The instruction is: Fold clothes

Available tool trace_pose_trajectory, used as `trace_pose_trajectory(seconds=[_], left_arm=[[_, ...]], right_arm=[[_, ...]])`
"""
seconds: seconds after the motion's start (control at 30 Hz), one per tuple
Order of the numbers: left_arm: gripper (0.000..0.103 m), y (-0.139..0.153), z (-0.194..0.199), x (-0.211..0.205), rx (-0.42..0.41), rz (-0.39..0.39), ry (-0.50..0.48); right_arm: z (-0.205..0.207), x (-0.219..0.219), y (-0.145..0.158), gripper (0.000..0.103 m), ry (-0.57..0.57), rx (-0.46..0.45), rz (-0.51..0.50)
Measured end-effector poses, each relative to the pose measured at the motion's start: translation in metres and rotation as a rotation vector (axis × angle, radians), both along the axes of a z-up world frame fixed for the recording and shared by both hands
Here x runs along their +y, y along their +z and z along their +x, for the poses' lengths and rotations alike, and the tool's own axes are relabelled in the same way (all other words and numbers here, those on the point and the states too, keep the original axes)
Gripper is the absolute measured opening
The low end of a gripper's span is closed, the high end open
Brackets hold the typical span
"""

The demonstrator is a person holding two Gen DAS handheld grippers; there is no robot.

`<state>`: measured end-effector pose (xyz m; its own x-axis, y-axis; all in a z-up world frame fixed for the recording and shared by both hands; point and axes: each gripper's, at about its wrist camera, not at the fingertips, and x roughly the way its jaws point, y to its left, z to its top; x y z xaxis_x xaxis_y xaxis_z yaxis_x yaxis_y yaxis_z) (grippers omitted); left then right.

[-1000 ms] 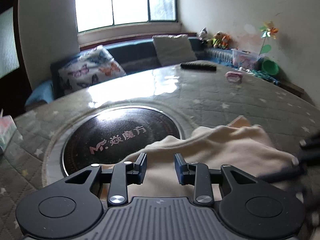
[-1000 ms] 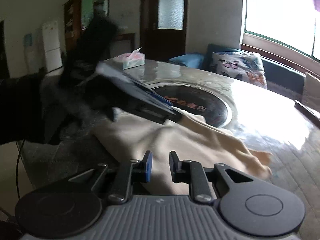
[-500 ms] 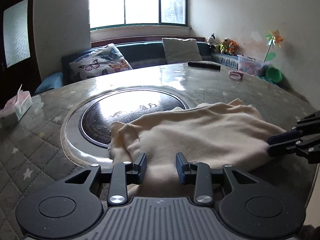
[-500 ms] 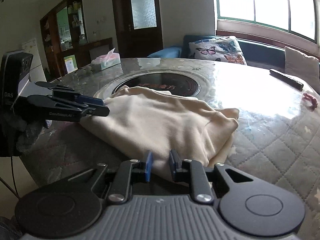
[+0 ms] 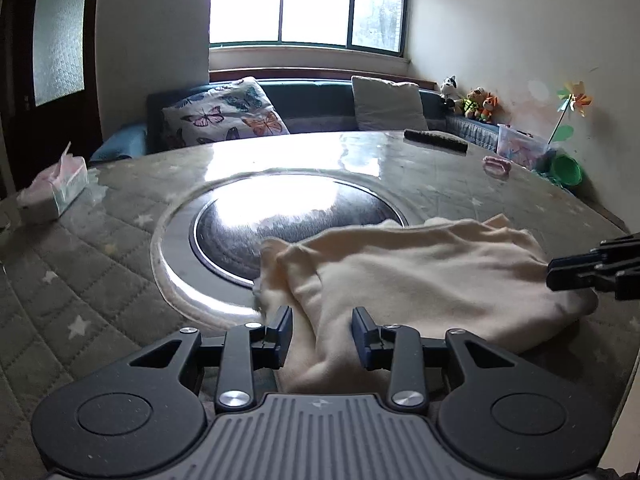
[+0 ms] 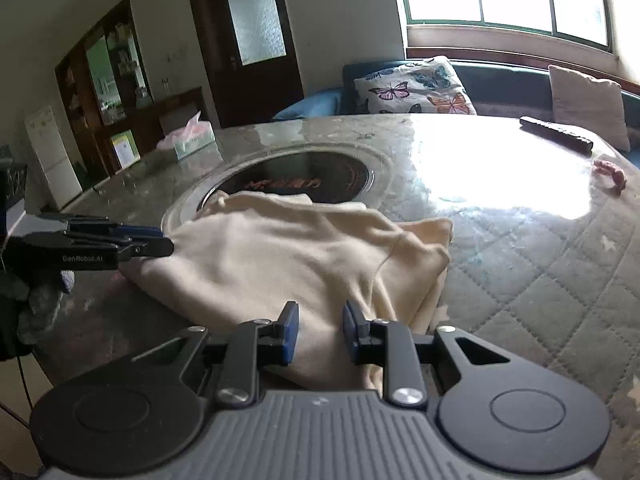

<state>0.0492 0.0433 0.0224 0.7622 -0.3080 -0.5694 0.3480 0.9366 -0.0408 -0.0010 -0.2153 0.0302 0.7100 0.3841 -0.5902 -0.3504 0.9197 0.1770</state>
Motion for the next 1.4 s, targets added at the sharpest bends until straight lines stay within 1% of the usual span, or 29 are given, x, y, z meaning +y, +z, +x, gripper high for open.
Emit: trace_pose_trajectory(seconds=[0.13, 0.3, 0.43, 0.6, 0.63, 0.7, 0.73, 0.8, 0.83, 0.9, 1.0, 1.1, 1.17, 1.23, 1.27, 1.33, 1.37, 1.4], left_arm=[[0.036, 0.002, 0.007, -0.006, -0.002, 0.025, -0.007], [0.037, -0.006, 0.013, -0.010, 0.030, 0.092, -0.017], [0.037, -0.006, 0.012, -0.010, 0.029, 0.094, -0.027], [0.037, -0.007, 0.012, -0.010, 0.030, 0.095, -0.029], [0.037, -0.007, 0.012, -0.010, 0.029, 0.094, -0.029], [0.037, -0.008, 0.012, -0.009, 0.029, 0.092, -0.031], [0.038, -0.008, 0.012, -0.009, 0.031, 0.089, -0.031], [0.041, -0.008, 0.012, -0.008, 0.031, 0.088, -0.028], [0.041, -0.008, 0.012, -0.007, 0.031, 0.086, -0.027], [0.041, -0.007, 0.012, -0.006, 0.035, 0.078, -0.028], [0.042, -0.006, 0.013, -0.007, 0.036, 0.075, -0.027], [0.049, -0.004, 0.015, -0.009, 0.034, 0.077, -0.014], [0.052, -0.004, 0.016, -0.007, 0.043, 0.069, -0.001], [0.060, -0.003, 0.016, -0.005, 0.049, 0.063, 0.013], [0.063, -0.003, 0.016, -0.004, 0.048, 0.061, 0.019], [0.076, -0.002, 0.015, -0.001, 0.044, 0.060, 0.024], [0.079, -0.002, 0.014, -0.001, 0.042, 0.066, 0.030], [0.084, -0.002, 0.014, -0.001, 0.039, 0.070, 0.036]], right_arm=[[0.011, -0.005, 0.004, 0.024, -0.043, -0.022, -0.011], [0.040, -0.023, -0.010, 0.025, -0.111, 0.027, 0.004], [0.049, -0.027, -0.009, 0.025, -0.124, 0.015, 0.000], [0.056, -0.023, 0.006, 0.025, -0.119, -0.026, -0.009], [0.060, -0.021, 0.007, 0.024, -0.123, -0.021, -0.020], [0.071, -0.016, 0.003, 0.018, -0.129, -0.004, -0.058], [0.076, -0.013, -0.001, 0.017, -0.127, 0.001, -0.080], [0.085, -0.008, -0.010, 0.017, -0.135, 0.010, -0.145], [0.087, -0.007, -0.014, 0.017, -0.140, 0.007, -0.159], [0.089, -0.008, -0.013, 0.017, -0.148, 0.009, -0.141], [0.087, -0.003, -0.002, 0.017, -0.144, -0.021, -0.136], [0.090, 0.004, 0.002, 0.018, -0.120, -0.033, -0.141], [0.097, 0.009, -0.005, 0.018, -0.114, -0.011, -0.162], [0.104, 0.010, -0.013, 0.023, -0.121, 0.012, -0.171], [0.104, 0.010, -0.014, 0.026, -0.127, 0.010, -0.164], [0.101, 0.008, -0.012, 0.030, -0.135, -0.001, -0.151], [0.099, 0.008, -0.010, 0.039, -0.136, -0.009, -0.146], [0.095, 0.007, -0.007, 0.043, -0.131, -0.019, -0.143]])
